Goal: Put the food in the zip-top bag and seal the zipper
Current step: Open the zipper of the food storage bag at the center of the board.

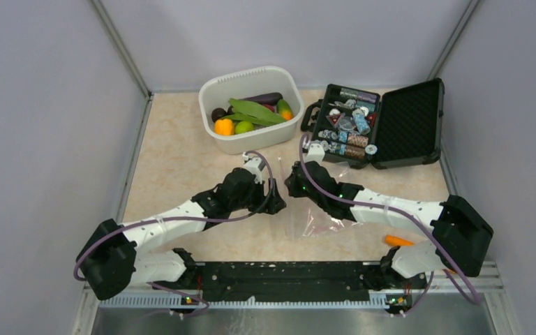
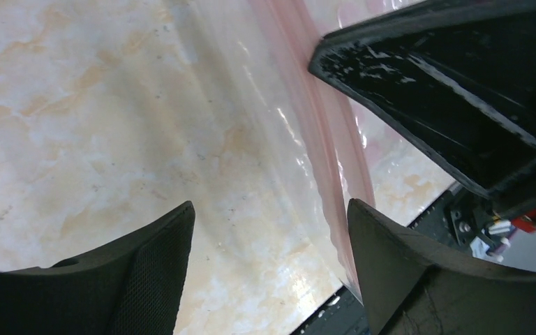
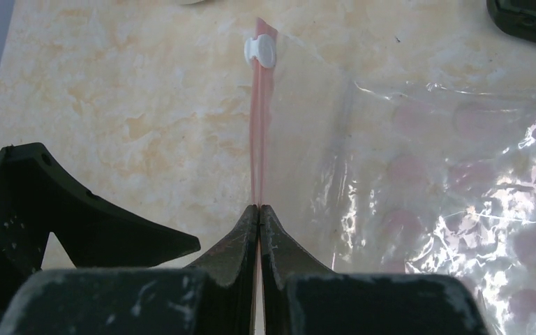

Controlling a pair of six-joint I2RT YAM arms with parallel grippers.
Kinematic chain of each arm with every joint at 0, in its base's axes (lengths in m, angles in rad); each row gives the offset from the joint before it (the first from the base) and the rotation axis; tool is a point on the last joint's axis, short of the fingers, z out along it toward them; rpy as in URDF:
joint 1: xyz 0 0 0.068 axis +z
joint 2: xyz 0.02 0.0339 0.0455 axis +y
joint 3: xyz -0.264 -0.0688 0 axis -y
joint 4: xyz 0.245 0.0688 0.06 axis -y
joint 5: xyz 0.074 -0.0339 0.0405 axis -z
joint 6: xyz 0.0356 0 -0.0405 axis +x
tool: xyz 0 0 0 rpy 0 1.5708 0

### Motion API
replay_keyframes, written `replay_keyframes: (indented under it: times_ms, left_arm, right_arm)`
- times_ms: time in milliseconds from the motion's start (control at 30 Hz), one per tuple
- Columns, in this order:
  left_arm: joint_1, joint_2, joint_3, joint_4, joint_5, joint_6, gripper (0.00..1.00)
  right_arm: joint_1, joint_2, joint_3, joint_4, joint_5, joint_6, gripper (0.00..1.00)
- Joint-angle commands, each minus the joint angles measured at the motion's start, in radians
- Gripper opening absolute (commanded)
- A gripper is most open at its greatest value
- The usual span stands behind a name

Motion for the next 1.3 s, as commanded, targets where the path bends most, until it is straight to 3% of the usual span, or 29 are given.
replay_keyframes:
  times_ms: [0, 333, 567, 800, 1000, 1167, 1267]
  left_arm:
    - [-0.013, 0.023, 0.053, -0.047, -0.095, -0.001, 0.79]
    - [-0.03, 0.039, 0.067, -0.051, -0.152, 0.004, 0.69]
    - [-0.033, 0.063, 0.068, -0.001, -0.071, 0.025, 0.55]
    - [-0.033, 0.104, 0.076, 0.008, -0.049, 0.017, 0.32]
    - [-0.034, 0.08, 0.09, 0.008, -0.094, 0.029, 0.0]
    - [-0.033, 0.059, 0.118, 0.009, -0.103, 0.051, 0.0]
    - [-0.035, 0.042, 0.132, 0.009, -0.134, 0.068, 0.0]
  right_arm:
    - [-0.012, -0.039, -0.005, 0.056, -0.01, 0.016, 0.0]
    - [-0.021, -0.035, -0.006, 0.058, -0.028, 0.013, 0.0]
    - [-0.023, -0.029, -0.008, 0.061, -0.03, 0.013, 0.0]
    - [-0.023, -0.038, -0.013, 0.057, -0.032, 0.01, 0.0]
    - [-0.022, -0.045, -0.018, 0.039, -0.053, -0.004, 0.0]
    - [-0.022, -0.046, -0.015, 0.032, -0.101, -0.008, 0.03]
    - [-0.022, -0.05, -0.011, 0.025, -0.121, 0.0, 0.12]
